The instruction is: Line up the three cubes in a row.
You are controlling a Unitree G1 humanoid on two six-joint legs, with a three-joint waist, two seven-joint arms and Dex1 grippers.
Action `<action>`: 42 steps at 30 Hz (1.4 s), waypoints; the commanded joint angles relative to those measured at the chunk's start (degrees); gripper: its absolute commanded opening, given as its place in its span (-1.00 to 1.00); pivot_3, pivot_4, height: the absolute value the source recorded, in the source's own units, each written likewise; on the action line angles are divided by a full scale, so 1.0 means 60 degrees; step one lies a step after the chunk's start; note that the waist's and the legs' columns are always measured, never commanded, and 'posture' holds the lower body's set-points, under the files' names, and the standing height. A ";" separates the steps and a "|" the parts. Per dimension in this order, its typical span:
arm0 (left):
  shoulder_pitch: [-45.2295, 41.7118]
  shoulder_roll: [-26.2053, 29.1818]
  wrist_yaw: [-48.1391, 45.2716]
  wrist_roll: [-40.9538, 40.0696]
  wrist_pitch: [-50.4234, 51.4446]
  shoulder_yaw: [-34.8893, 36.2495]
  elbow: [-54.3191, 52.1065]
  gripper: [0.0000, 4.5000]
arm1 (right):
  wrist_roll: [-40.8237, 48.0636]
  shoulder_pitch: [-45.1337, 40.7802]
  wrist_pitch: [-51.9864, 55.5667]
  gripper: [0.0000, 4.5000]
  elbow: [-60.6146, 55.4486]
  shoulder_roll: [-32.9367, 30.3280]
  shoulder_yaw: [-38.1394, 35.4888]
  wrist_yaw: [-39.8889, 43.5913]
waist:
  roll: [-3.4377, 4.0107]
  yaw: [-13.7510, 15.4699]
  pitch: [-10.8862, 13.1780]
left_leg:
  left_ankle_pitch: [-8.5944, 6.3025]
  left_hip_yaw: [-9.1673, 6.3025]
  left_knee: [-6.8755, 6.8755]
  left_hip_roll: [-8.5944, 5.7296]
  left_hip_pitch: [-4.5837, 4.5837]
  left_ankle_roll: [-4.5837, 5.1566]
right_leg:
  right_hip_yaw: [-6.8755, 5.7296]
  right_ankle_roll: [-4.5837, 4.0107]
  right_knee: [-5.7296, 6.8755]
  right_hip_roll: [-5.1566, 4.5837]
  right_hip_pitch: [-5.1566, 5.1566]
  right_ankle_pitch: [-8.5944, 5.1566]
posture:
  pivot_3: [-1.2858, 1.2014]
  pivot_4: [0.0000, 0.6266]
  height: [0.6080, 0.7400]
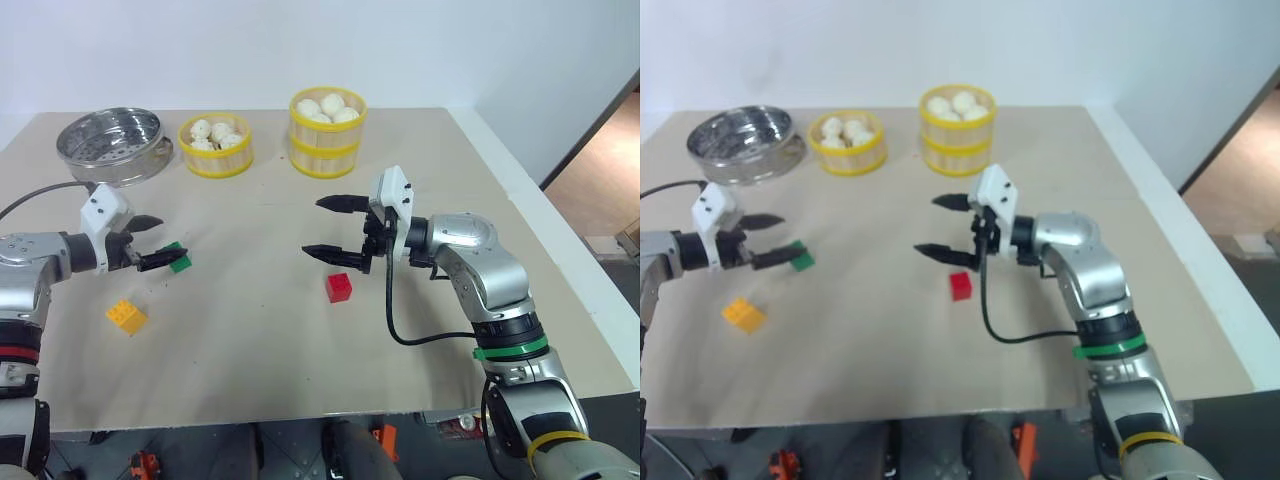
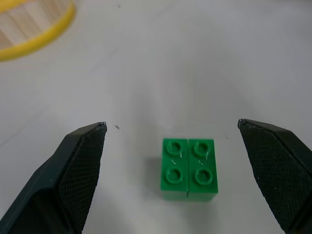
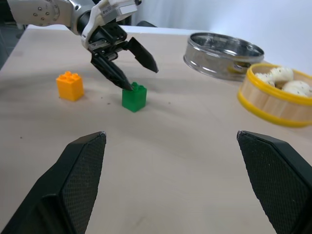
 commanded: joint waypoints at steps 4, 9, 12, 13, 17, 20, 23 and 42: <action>-0.0791 -0.0262 -0.0305 0.0458 -0.0516 -0.0158 0.1151 1.00 | -0.0045 -0.0072 -0.0278 0.99 -0.0519 -0.0162 -0.0038 -0.0139 | -0.0001 0.0016 0.0000 | 0.0001 -0.0005 0.0029 0.0001 0.0006 0.0000 | -0.0001 -0.0001 0.0037 0.0006 0.0001 -0.0001 | 0.03 -0.52 1.00; -0.1462 -0.0459 -0.0462 0.0971 -0.0691 -0.0461 0.2213 0.89 | -0.0129 -0.0132 -0.0475 1.00 -0.0338 -0.0187 -0.0007 -0.0130 | -0.0002 0.0016 -0.0001 | 0.0001 -0.0002 0.0078 0.0000 0.0007 0.0000 | 0.0006 0.0001 0.0081 0.0005 0.0001 0.0000 | 0.03 -0.52 1.00; -0.1732 -0.0490 -0.0574 0.1266 -0.0662 -0.0653 0.2658 0.48 | -0.0167 -0.0149 -0.0521 1.00 -0.0282 -0.0185 0.0004 -0.0125 | -0.0001 0.0014 -0.0001 | 0.0001 -0.0002 0.0095 0.0000 0.0009 0.0000 | 0.0008 0.0001 0.0104 0.0006 0.0000 -0.0001 | 0.03 -0.52 1.00; -0.1810 -0.0515 -0.0591 0.1358 -0.0642 -0.0703 0.2804 0.32 | -0.0181 -0.0137 -0.0524 1.00 -0.0290 -0.0192 0.0012 -0.0125 | -0.0001 0.0012 -0.0001 | 0.0001 -0.0003 0.0098 0.0000 0.0011 0.0000 | 0.0008 0.0000 0.0110 0.0007 0.0000 -0.0002 | 0.03 -0.52 1.00; -0.2067 -0.0621 -0.0586 0.1667 -0.0681 -0.0851 0.3184 -0.30 | -0.0240 -0.0071 -0.0555 1.00 -0.0296 -0.0259 0.0005 -0.0101 | -0.0002 0.0008 -0.0001 | 0.0001 -0.0005 0.0104 0.0002 0.0012 0.0000 | 0.0009 -0.0002 0.0120 0.0013 -0.0002 -0.0002 | 0.03 -0.52 1.00; -0.2149 -0.0672 -0.0708 0.1778 -0.0742 -0.0925 0.3215 -0.40 | -0.0255 -0.0082 -0.0569 1.00 -0.0259 -0.0289 -0.0005 -0.0106 | -0.0002 0.0009 -0.0001 | 0.0001 -0.0005 0.0105 0.0003 0.0012 0.0000 | 0.0010 -0.0002 0.0121 0.0013 -0.0002 -0.0003 | 0.03 -0.52 1.00; -0.2263 -0.0725 -0.0709 0.1807 -0.0820 -0.0888 0.3023 -0.40 | -0.0274 -0.0093 -0.0590 1.00 -0.0234 -0.0329 -0.0017 -0.0109 | -0.0002 0.0008 -0.0001 | 0.0001 -0.0004 0.0107 0.0003 0.0011 0.0000 | 0.0012 -0.0002 0.0121 0.0012 -0.0002 -0.0003 | 0.03 -0.52 1.00; -0.0796 -0.1620 -0.0818 0.0912 0.3963 -0.2770 -0.6178 -0.40 | -0.0239 -0.0071 -0.0703 1.00 0.0005 -0.0558 -0.0100 0.0055 | -0.0002 -0.0096 0.0001 | 0.0000 -0.0009 0.0116 0.0005 0.0028 0.0001 | 0.0039 0.0004 0.0135 0.0029 0.0005 -0.0004 | 0.03 -0.52 1.00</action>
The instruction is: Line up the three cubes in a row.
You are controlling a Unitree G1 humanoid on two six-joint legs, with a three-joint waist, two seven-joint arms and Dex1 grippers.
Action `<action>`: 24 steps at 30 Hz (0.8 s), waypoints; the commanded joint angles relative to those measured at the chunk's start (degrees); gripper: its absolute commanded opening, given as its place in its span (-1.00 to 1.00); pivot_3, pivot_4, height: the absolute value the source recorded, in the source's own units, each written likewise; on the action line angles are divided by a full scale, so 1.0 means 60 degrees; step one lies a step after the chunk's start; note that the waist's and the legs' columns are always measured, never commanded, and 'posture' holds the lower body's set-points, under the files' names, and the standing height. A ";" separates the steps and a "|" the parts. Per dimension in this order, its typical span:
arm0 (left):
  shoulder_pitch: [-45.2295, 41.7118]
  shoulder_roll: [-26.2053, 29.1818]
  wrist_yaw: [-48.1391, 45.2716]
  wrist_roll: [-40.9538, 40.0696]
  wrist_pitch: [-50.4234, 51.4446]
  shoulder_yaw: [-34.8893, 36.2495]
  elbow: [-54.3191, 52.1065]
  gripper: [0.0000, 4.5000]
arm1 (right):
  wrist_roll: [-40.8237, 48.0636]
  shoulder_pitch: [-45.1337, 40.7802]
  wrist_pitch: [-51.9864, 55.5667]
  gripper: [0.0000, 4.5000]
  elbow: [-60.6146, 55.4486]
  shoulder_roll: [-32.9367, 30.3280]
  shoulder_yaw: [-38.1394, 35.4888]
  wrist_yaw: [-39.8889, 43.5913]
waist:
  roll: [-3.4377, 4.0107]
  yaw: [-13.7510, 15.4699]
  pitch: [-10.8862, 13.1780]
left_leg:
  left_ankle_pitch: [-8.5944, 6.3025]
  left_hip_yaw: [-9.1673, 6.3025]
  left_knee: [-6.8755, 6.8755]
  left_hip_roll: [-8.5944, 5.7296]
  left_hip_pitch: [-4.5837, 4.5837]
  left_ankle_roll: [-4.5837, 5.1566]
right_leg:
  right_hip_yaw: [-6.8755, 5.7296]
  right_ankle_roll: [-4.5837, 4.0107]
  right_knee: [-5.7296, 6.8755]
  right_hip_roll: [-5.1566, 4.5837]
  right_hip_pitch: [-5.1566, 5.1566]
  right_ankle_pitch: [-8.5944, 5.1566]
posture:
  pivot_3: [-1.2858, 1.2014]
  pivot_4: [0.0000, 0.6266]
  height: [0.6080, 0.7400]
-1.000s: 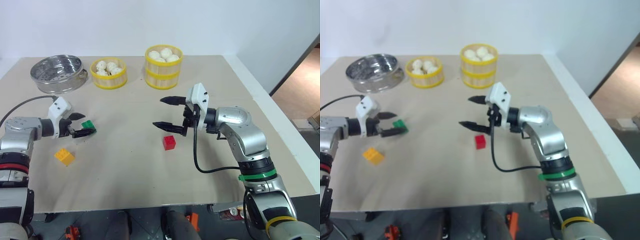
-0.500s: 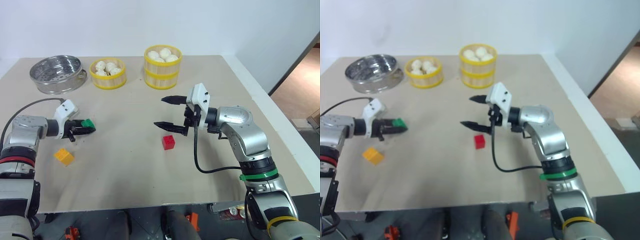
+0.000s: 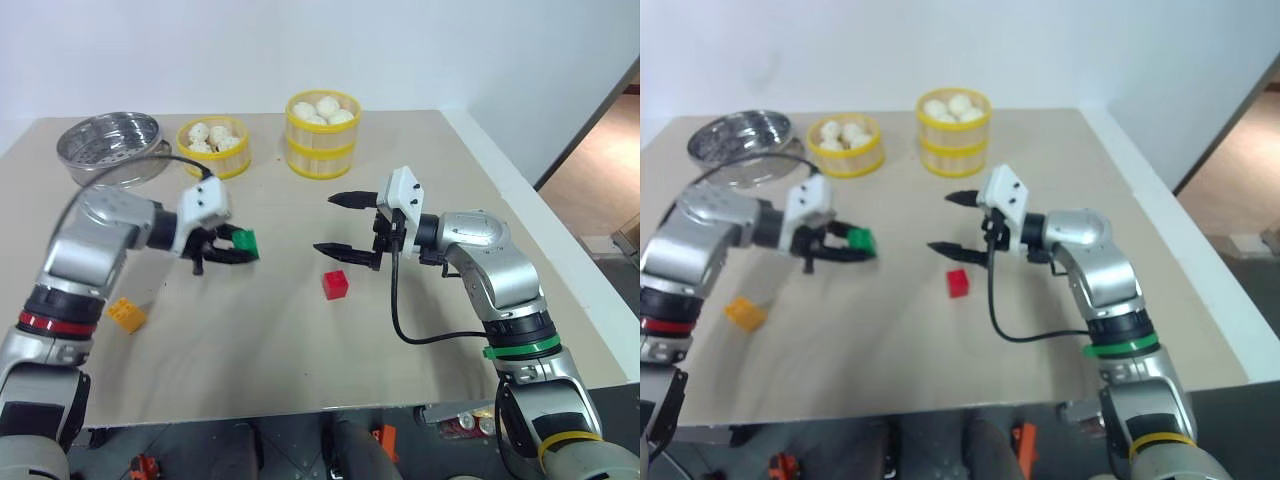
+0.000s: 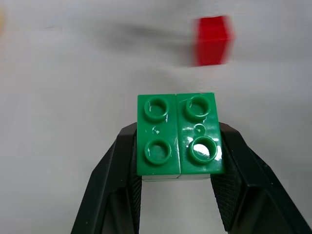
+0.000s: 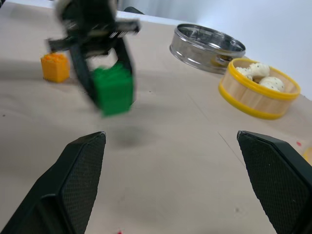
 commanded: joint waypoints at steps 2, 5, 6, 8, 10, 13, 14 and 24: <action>0.0291 -0.0316 0.0934 0.0184 0.0600 -0.0380 -0.1145 -0.40 | 0.0191 0.0059 0.0020 1.00 -0.0352 -0.0111 -0.0162 0.0029 | -0.0001 -0.0005 0.0000 | 0.0000 -0.0008 0.0007 0.0003 -0.0005 0.0000 | 0.0007 -0.0003 0.0004 0.0015 -0.0001 0.0002 | 0.03 -0.52 1.00; 0.0604 -0.0635 0.1504 -0.0032 0.1455 -0.0572 -0.2119 -0.40 | 0.0599 0.0335 0.0330 1.00 -0.0726 -0.0307 -0.0181 0.0458 | -0.0001 0.0000 0.0000 | 0.0001 -0.0014 0.0009 0.0002 -0.0005 0.0001 | 0.0010 -0.0003 0.0005 0.0017 0.0004 0.0002 | 0.03 -0.52 1.00; 0.0687 -0.0717 0.1702 -0.0007 0.1593 -0.0616 -0.2273 -0.40 | 0.0675 0.0408 0.0395 1.00 -0.0800 -0.0358 -0.0188 0.0532 | -0.0001 0.0001 0.0000 | 0.0001 -0.0012 0.0009 0.0000 -0.0005 0.0001 | 0.0016 -0.0001 0.0004 0.0015 0.0006 0.0002 | 0.03 -0.52 1.00; 0.0816 -0.0777 0.1892 0.0007 0.1730 -0.0690 -0.2361 -0.40 | 0.0713 0.0517 0.0417 1.00 -0.0819 -0.0449 -0.0189 0.0614 | 0.0000 -0.0011 0.0000 | 0.0001 -0.0008 0.0011 -0.0002 -0.0004 0.0001 | 0.0025 0.0001 0.0002 0.0015 0.0007 0.0001 | 0.03 -0.52 1.00; 0.0868 -0.0756 0.1943 -0.0050 0.1754 -0.0736 -0.2372 -0.40 | 0.0663 0.0568 0.0363 1.00 -0.0734 -0.0516 -0.0183 0.0624 | 0.0000 -0.0026 0.0000 | 0.0001 -0.0007 0.0011 -0.0002 0.0001 0.0001 | 0.0029 0.0004 0.0003 0.0017 0.0007 0.0004 | 0.03 -0.52 1.00; 0.0899 -0.0745 0.2043 -0.0143 0.1921 -0.0796 -0.2320 -0.40 | 0.0663 0.0625 0.0366 1.00 -0.0638 -0.0623 -0.0181 0.0697 | -0.0001 -0.0027 0.0000 | 0.0004 -0.0017 0.0011 -0.0002 0.0002 0.0005 | 0.0028 0.0002 0.0004 0.0025 0.0008 0.0008 | 0.03 -0.52 1.00; 0.0917 -0.0753 0.2092 -0.0152 0.1962 -0.0806 -0.2276 -0.40 | 0.0662 0.0638 0.0367 1.00 -0.0616 -0.0641 -0.0186 0.0707 | 0.0000 -0.0027 0.0000 | 0.0004 -0.0018 0.0011 -0.0002 0.0003 0.0006 | 0.0028 0.0002 0.0004 0.0026 0.0009 0.0009 | 0.03 -0.52 1.00; 0.1145 -0.0572 0.2184 0.0125 0.1282 -0.1050 -0.1336 -0.40 | 0.0675 0.0843 0.0275 1.00 -0.0631 -0.0845 -0.0265 0.0770 | -0.0001 -0.0027 0.0000 | 0.0004 -0.0011 0.0012 -0.0006 0.0001 0.0005 | 0.0041 0.0005 0.0002 0.0024 0.0008 0.0009 | 0.03 -0.52 1.00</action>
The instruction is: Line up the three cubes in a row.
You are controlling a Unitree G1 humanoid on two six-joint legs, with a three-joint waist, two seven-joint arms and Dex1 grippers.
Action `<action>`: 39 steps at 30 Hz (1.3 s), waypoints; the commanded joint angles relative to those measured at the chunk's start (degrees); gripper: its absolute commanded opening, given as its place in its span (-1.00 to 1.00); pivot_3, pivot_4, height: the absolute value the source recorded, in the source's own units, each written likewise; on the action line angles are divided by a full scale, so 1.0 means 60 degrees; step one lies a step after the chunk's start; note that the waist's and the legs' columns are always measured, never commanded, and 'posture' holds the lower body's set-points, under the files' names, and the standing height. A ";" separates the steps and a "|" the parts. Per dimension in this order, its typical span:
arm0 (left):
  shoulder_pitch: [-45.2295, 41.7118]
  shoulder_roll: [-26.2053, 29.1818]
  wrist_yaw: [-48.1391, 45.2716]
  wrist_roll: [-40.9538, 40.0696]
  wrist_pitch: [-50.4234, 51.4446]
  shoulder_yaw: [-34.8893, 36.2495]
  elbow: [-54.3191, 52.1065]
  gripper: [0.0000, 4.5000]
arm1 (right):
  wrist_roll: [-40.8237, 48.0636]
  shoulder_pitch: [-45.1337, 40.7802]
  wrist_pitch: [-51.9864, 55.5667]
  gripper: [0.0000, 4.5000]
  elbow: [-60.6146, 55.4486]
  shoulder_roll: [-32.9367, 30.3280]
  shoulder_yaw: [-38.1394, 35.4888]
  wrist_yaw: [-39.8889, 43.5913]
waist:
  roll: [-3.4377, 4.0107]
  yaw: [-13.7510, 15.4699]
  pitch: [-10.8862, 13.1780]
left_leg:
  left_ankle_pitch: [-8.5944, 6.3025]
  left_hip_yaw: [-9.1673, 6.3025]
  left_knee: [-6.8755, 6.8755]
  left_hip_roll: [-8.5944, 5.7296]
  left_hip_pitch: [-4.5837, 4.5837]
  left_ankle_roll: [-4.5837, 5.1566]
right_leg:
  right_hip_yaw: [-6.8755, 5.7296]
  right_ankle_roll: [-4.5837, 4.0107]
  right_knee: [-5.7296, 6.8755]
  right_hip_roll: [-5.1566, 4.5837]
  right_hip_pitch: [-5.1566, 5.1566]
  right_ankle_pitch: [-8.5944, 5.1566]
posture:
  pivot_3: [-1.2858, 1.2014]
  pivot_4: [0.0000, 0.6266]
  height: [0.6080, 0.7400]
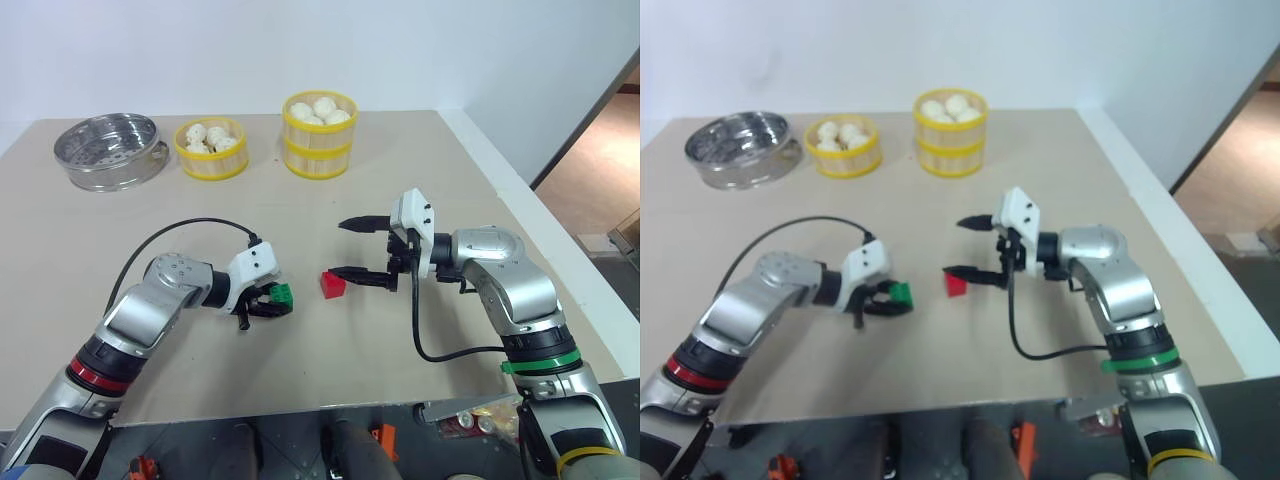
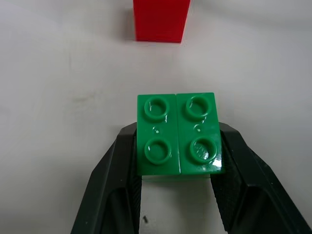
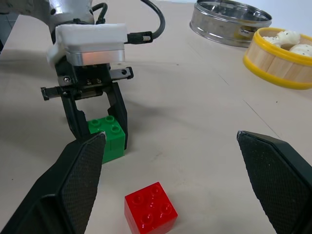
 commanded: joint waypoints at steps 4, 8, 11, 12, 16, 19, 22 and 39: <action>-0.0134 0.0045 -0.0192 -0.0010 -0.0437 -0.0055 0.0030 -0.40 | 0.0107 0.0105 -0.0201 1.00 -0.0282 -0.0116 -0.0239 -0.0029 | 0.0000 0.0000 0.0000 | 0.0000 0.0001 0.0000 -0.0001 0.0000 0.0000 | 0.0002 0.0001 0.0000 0.0000 0.0000 0.0000 | 0.03 -0.52 1.00; -0.0272 -0.0002 -0.0281 0.0179 -0.0892 -0.0177 0.0300 -0.40 | 0.0088 0.0127 -0.0246 1.00 -0.0307 -0.0125 -0.0244 -0.0072 | 0.0000 0.0003 0.0000 | 0.0000 0.0000 0.0000 -0.0001 0.0000 0.0000 | 0.0002 0.0001 0.0000 0.0000 0.0000 0.0000 | 0.03 -0.52 1.00; -0.0347 -0.0114 -0.0240 0.0142 -0.1095 -0.0118 0.0478 -0.40 | 0.0071 0.0147 -0.0288 1.00 -0.0316 -0.0143 -0.0242 -0.0095 | 0.0000 0.0003 0.0000 | 0.0000 0.0001 0.0000 -0.0002 0.0000 0.0000 | 0.0003 0.0001 0.0000 0.0000 0.0000 0.0001 | 0.03 -0.52 1.00; -0.0378 -0.0137 -0.0223 0.0165 -0.1176 -0.0111 0.0562 -0.40 | 0.0067 0.0162 -0.0295 1.00 -0.0327 -0.0147 -0.0238 -0.0100 | 0.0000 0.0003 0.0000 | 0.0000 0.0002 0.0000 -0.0002 0.0000 0.0000 | 0.0003 0.0002 0.0000 -0.0001 0.0000 0.0001 | 0.03 -0.52 1.00; -0.0460 -0.0196 -0.0226 0.0219 -0.1366 -0.0117 0.0831 -0.40 | 0.0043 0.0225 -0.0324 1.00 -0.0355 -0.0152 -0.0212 -0.0120 | 0.0000 0.0003 0.0000 | 0.0000 0.0001 0.0000 -0.0002 0.0000 0.0000 | 0.0003 0.0001 0.0000 0.0000 0.0000 0.0001 | 0.03 -0.52 1.00; -0.0464 -0.0218 -0.0244 0.0221 -0.1381 -0.0127 0.0871 -0.40 | 0.0038 0.0232 -0.0329 1.00 -0.0358 -0.0154 -0.0206 -0.0124 | 0.0000 0.0003 0.0000 | 0.0000 0.0001 0.0000 -0.0002 0.0000 0.0000 | 0.0004 0.0002 0.0000 0.0000 0.0000 0.0001 | 0.03 -0.52 1.00; -0.0447 -0.0251 -0.0300 0.0192 -0.1396 -0.0144 0.0886 -0.40 | 0.0019 0.0225 -0.0321 1.00 -0.0350 -0.0183 -0.0195 -0.0107 | 0.0000 0.0004 0.0000 | 0.0000 0.0001 0.0001 -0.0002 0.0000 0.0000 | 0.0003 0.0003 0.0000 -0.0001 0.0001 0.0002 | 0.03 -0.52 1.00; -0.0766 -0.0200 -0.0550 -0.0075 -0.1113 0.0271 0.0518 0.98 | -0.0030 0.0229 -0.0338 1.00 -0.0291 -0.0219 -0.0112 -0.0063 | 0.0000 0.0002 0.0000 | 0.0000 0.0003 0.0004 -0.0004 -0.0001 0.0000 | 0.0011 0.0006 0.0000 0.0001 0.0001 0.0003 | 0.03 -0.52 1.00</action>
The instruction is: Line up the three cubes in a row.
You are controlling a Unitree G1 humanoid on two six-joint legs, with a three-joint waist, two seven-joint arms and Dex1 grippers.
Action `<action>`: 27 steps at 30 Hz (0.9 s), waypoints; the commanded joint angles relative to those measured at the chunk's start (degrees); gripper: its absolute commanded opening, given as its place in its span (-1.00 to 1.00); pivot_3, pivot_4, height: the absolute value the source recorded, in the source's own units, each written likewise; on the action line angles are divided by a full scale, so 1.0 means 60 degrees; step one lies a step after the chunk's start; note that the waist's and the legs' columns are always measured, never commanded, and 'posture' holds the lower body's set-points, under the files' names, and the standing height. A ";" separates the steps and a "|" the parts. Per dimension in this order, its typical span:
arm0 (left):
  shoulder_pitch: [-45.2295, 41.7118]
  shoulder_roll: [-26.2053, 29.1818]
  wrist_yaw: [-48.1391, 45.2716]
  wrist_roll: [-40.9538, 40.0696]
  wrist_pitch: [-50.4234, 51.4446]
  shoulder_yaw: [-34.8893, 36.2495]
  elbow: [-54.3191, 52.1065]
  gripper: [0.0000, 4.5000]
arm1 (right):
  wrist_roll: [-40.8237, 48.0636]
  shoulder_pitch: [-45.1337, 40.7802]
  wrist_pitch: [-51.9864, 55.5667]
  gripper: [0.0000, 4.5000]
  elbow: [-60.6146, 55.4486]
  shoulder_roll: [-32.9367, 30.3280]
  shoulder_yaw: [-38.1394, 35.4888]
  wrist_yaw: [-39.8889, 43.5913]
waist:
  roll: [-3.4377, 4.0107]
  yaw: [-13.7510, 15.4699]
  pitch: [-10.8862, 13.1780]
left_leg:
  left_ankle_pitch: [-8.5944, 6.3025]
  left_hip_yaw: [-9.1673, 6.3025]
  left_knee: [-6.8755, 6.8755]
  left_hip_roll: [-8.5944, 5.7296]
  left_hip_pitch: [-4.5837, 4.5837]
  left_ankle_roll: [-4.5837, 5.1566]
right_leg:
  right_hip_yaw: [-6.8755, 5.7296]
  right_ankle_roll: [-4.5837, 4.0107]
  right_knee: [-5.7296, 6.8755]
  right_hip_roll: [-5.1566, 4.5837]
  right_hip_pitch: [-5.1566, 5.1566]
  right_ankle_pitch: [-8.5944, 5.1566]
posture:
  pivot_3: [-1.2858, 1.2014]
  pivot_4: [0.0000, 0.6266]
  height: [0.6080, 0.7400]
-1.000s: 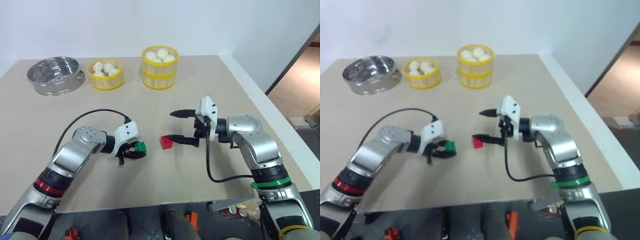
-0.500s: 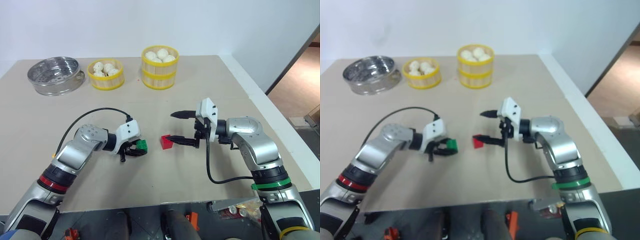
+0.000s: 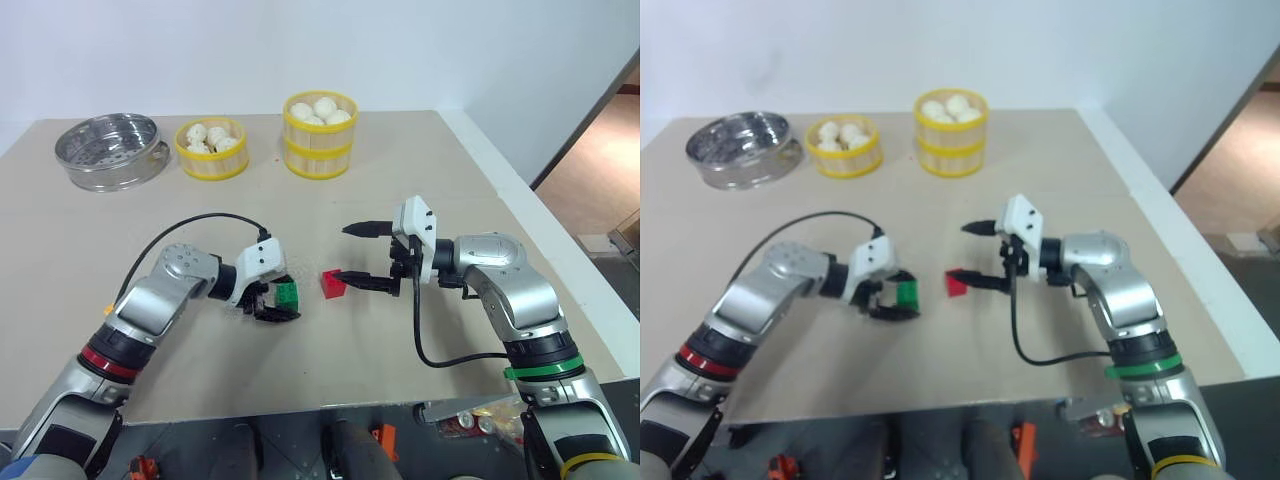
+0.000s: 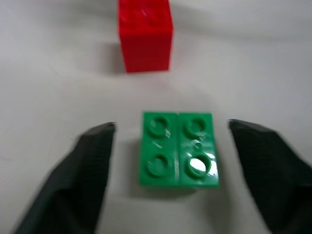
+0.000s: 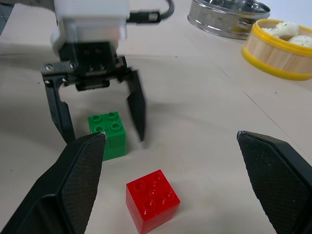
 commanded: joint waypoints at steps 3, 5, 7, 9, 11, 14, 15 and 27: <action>0.0052 0.0158 0.0305 -0.0131 0.0248 0.0407 -0.0467 0.98 | -0.0001 -0.0119 -0.0162 1.00 -0.0243 -0.0061 -0.0066 0.0034 | 0.0000 -0.0002 0.0000 | 0.0000 0.0000 0.0000 0.0000 0.0000 0.0000 | 0.0000 0.0000 0.0000 0.0000 0.0000 -0.0001 | 0.03 -0.52 1.00; 0.0151 0.0206 0.0394 -0.0327 0.0374 0.0668 -0.0666 0.98 | -0.0009 -0.0133 -0.0164 1.00 -0.0225 -0.0055 -0.0056 0.0048 | 0.0000 -0.0004 0.0000 | 0.0000 0.0000 0.0000 0.0000 -0.0001 0.0000 | 0.0001 0.0000 0.0000 0.0000 -0.0001 -0.0001 | 0.03 -0.52 1.00; 0.0217 0.0374 0.0363 -0.0601 0.0470 0.1046 -0.0934 0.98 | -0.0028 -0.0143 -0.0186 1.00 -0.0185 -0.0056 -0.0042 0.0074 | 0.0000 -0.0011 0.0000 | 0.0000 0.0000 0.0000 0.0001 -0.0001 0.0000 | 0.0001 0.0000 0.0000 0.0000 -0.0002 -0.0001 | 0.03 -0.52 1.00; 0.0278 0.0534 0.0282 -0.0950 0.0526 0.1446 -0.1133 0.98 | -0.0051 -0.0158 -0.0200 1.00 -0.0149 -0.0055 -0.0030 0.0098 | 0.0000 -0.0013 0.0000 | 0.0000 -0.0002 0.0000 0.0001 -0.0001 0.0000 | -0.0001 0.0000 0.0000 0.0001 -0.0002 -0.0001 | 0.03 -0.52 1.00; 0.0378 0.0679 0.0128 -0.1469 0.0652 0.1963 -0.1317 0.98 | -0.0068 -0.0172 -0.0200 1.00 -0.0133 -0.0046 -0.0022 0.0115 | 0.0000 -0.0017 0.0000 | 0.0000 -0.0002 0.0000 0.0001 -0.0001 0.0000 | -0.0001 0.0000 0.0000 0.0000 -0.0001 0.0000 | 0.03 -0.52 1.00; 0.0432 0.0580 0.0251 -0.2670 0.1111 0.3173 -0.1433 0.98 | -0.0097 -0.0207 -0.0233 1.00 -0.0070 -0.0030 -0.0002 0.0147 | 0.0000 -0.0024 0.0000 | 0.0000 0.0002 0.0000 0.0001 0.0000 0.0000 | 0.0002 0.0001 0.0000 -0.0001 -0.0001 -0.0001 | 0.03 -0.52 1.00; 0.0382 0.0367 0.0623 -0.3070 0.1223 0.3770 -0.1426 0.98 | -0.0104 -0.0210 -0.0247 1.00 -0.0050 -0.0031 -0.0002 0.0161 | 0.0000 -0.0027 0.0000 | 0.0000 0.0000 0.0000 0.0001 -0.0001 0.0000 | 0.0000 0.0001 0.0000 -0.0001 -0.0001 -0.0001 | 0.03 -0.52 1.00; 0.2596 -0.0004 0.3876 -0.4086 0.1088 0.7087 -0.3602 0.98 | -0.0054 -0.0139 -0.0290 1.00 0.0034 -0.0172 -0.0097 0.0445 | -0.0002 -0.0077 0.0001 | -0.0001 0.0008 -0.0002 0.0003 0.0004 -0.0001 | 0.0012 0.0007 -0.0003 -0.0003 0.0002 0.0001 | 0.03 -0.52 1.00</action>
